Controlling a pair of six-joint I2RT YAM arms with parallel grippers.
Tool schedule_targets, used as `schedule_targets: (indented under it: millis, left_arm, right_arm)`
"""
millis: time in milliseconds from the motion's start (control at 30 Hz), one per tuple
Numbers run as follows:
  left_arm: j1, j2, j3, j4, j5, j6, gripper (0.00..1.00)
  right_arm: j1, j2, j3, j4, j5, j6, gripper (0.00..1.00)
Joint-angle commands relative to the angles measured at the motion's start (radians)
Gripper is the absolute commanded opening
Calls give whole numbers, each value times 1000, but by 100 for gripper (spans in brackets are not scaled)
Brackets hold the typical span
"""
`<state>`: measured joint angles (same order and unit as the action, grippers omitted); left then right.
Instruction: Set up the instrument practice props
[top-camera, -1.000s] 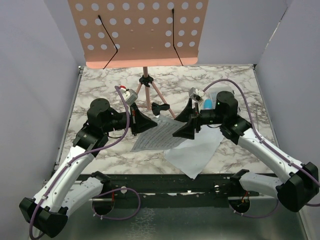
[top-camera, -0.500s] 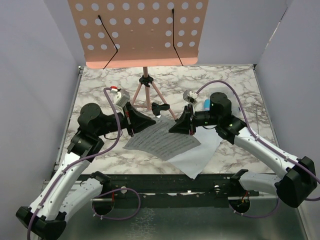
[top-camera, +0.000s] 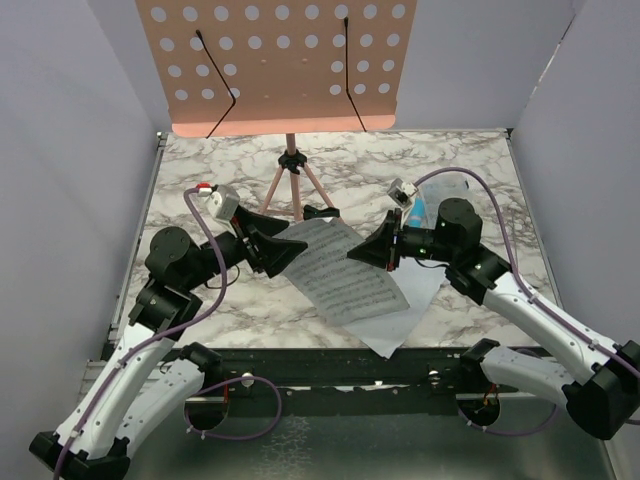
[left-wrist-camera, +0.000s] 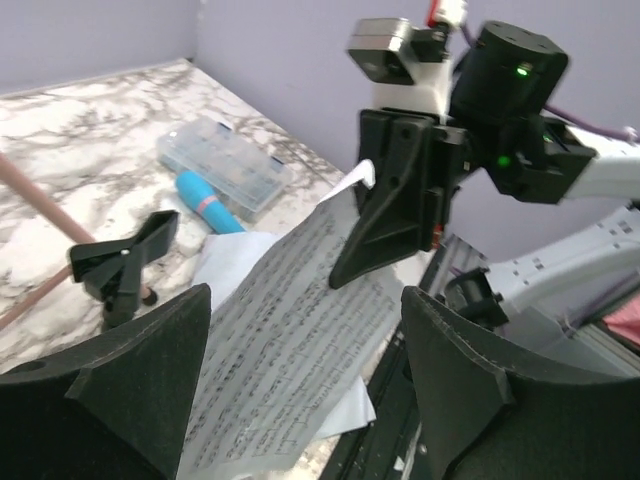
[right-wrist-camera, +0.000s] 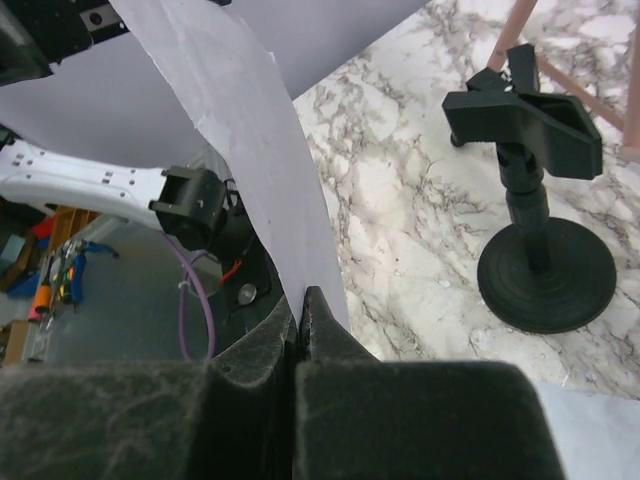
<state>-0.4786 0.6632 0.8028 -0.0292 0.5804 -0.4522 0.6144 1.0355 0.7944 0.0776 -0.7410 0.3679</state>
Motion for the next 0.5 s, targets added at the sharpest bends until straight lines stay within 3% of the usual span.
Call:
schedule_targets:
  millis: [0, 267, 467]
  left_arm:
    - [-3, -57, -19, -32, -209, 0, 78]
    - [-3, -119, -50, -189, -481, -9, 77]
    - [-3, -98, -95, -247, -494, -75, 77]
  right_arm:
    - [4, -49, -5, -30, 120, 39, 0]
    - [-7, -59, 9, -71, 152, 58, 0]
    - [-24, -52, 11, -49, 118, 80, 0]
